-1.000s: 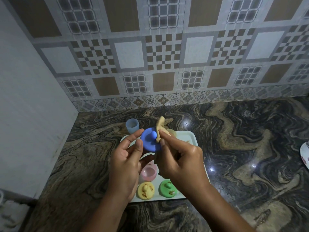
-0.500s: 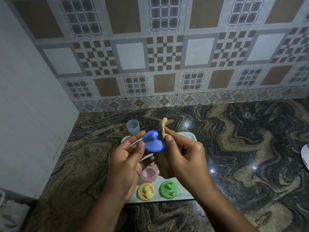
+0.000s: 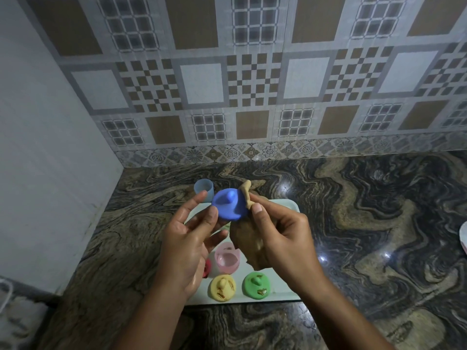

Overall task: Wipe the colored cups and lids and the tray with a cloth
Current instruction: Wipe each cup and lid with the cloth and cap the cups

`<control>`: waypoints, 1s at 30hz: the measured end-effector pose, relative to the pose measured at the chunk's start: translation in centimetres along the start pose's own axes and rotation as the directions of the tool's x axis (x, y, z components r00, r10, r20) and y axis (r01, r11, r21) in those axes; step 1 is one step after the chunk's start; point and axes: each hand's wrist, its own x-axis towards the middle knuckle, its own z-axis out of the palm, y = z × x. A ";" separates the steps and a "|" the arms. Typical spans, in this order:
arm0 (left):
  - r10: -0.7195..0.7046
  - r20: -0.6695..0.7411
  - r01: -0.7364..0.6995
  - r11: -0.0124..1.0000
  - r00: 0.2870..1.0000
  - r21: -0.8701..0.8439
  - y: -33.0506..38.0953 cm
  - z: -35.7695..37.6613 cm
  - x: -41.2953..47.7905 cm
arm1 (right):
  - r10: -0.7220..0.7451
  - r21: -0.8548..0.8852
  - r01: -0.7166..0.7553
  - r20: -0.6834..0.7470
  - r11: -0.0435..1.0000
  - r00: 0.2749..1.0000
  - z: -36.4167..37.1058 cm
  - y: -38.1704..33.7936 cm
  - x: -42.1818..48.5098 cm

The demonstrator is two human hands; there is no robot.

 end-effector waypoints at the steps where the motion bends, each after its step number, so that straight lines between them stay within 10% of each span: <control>1: 0.012 0.016 -0.012 1.000 1.000 0.024 0.0 -0.1 0.0 | -0.002 0.000 0.002 0.004 1.000 1.000 0.0 0.1 0.0; 10: 0.209 0.027 -0.194 0.844 0.978 0.500 -1.2 -0.3 0.4 | -0.007 -0.077 0.007 0.002 0.997 1.000 0.2 1.6 0.3; 21: 0.374 0.088 -0.325 0.637 0.923 0.699 -1.0 -2.4 3.5 | -0.083 -0.216 0.101 0.089 0.971 0.993 0.6 1.7 2.4; 30: 0.455 0.123 -0.288 0.313 0.882 0.905 0.1 -6.0 13.0 | -0.438 -0.604 0.527 0.305 0.598 0.846 5.4 5.1 11.8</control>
